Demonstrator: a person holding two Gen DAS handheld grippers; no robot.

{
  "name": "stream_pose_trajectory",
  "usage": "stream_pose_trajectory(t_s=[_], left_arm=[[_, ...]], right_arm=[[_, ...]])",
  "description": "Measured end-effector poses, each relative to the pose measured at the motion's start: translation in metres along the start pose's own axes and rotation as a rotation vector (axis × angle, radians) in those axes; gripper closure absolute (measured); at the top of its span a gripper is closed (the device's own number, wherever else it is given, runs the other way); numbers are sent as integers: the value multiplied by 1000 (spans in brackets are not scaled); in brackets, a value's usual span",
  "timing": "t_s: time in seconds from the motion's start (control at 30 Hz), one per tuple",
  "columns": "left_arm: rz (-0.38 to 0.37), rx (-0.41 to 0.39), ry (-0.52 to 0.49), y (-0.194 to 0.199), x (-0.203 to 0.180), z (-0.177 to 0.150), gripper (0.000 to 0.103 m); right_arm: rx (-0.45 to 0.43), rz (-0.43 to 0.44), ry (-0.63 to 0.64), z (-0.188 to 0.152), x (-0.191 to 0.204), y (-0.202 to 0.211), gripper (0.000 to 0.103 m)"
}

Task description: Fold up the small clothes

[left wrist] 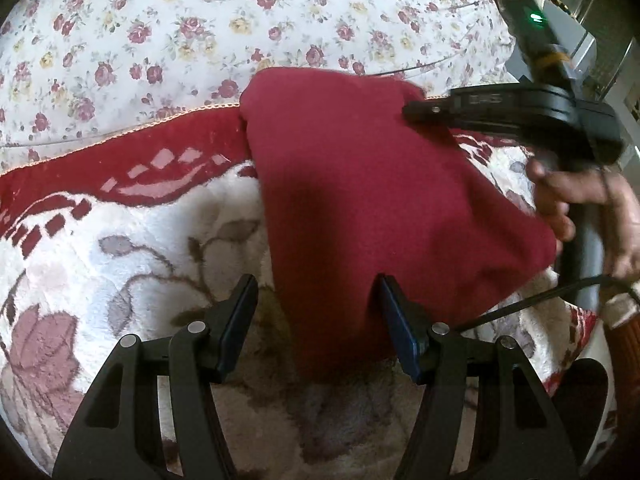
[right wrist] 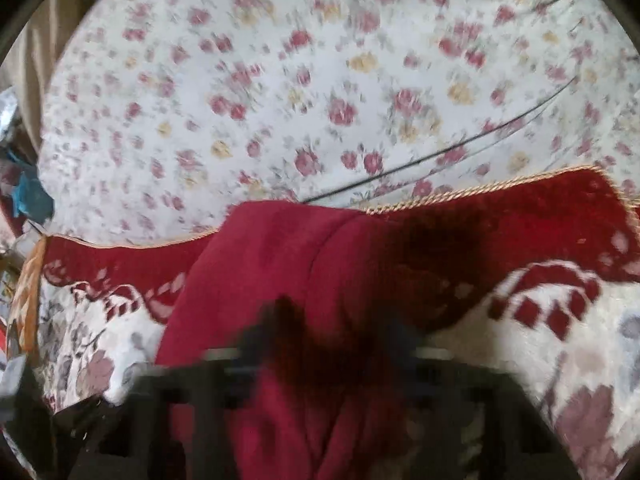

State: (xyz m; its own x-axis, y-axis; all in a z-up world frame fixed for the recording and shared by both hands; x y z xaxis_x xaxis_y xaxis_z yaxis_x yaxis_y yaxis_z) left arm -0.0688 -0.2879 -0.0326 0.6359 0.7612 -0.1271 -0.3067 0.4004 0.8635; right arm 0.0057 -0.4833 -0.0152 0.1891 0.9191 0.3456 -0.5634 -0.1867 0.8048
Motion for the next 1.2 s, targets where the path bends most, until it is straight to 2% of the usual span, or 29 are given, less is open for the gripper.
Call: stream_pose_trajectory(t_s=[0.1, 0.17, 0.27, 0.37, 0.47, 0.57, 0.63, 0.67, 0.73, 0.83, 1.0, 1.2], left_arm=[[-2, 6, 7, -2, 1, 0, 38], [-2, 2, 10, -4, 0, 1, 36], [4, 6, 5, -5, 0, 2, 36], [15, 4, -3, -5, 0, 2, 36], [18, 3, -2, -5, 0, 3, 36], [21, 2, 0, -5, 0, 4, 36], [25, -1, -2, -4, 0, 3, 36], [25, -2, -2, -3, 0, 3, 36], [19, 0, 0, -3, 0, 2, 36], [17, 7, -7, -5, -2, 0, 36], [11, 6, 0, -5, 0, 1, 35], [8, 6, 15, -8, 2, 2, 32]], right_arm=[[-41, -67, 70, 7, -2, -4, 94], [-10, -108, 52, -1, -19, -17, 94], [-19, -71, 16, -1, -24, -12, 95], [-29, -28, -12, -4, -15, 13, 94], [-39, 28, 38, -14, 19, 42, 88], [-10, 54, 98, -36, 46, 51, 66], [8, 21, 131, -55, 47, 51, 66], [5, -24, 134, -64, 40, 52, 66], [0, -58, 103, -77, 24, 50, 66], [21, -47, 82, -97, 8, 34, 69], [0, -16, 45, -92, 5, 36, 68], [-19, 52, -46, -93, 1, 37, 58]])
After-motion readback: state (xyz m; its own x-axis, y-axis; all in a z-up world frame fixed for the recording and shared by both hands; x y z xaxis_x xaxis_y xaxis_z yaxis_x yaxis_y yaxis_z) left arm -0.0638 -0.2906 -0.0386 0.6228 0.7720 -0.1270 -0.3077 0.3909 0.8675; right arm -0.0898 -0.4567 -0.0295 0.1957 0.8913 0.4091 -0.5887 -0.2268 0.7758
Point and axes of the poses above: each gripper's, at about its wrist camera, not at the fingertips, and y roughly against the way its jaws point, x to its left, z to its top, the point moved 10 cm from there along -y, roughly the way its jaws point, and after that the axes turned 10 degrees about z, right-handed, at the moved point
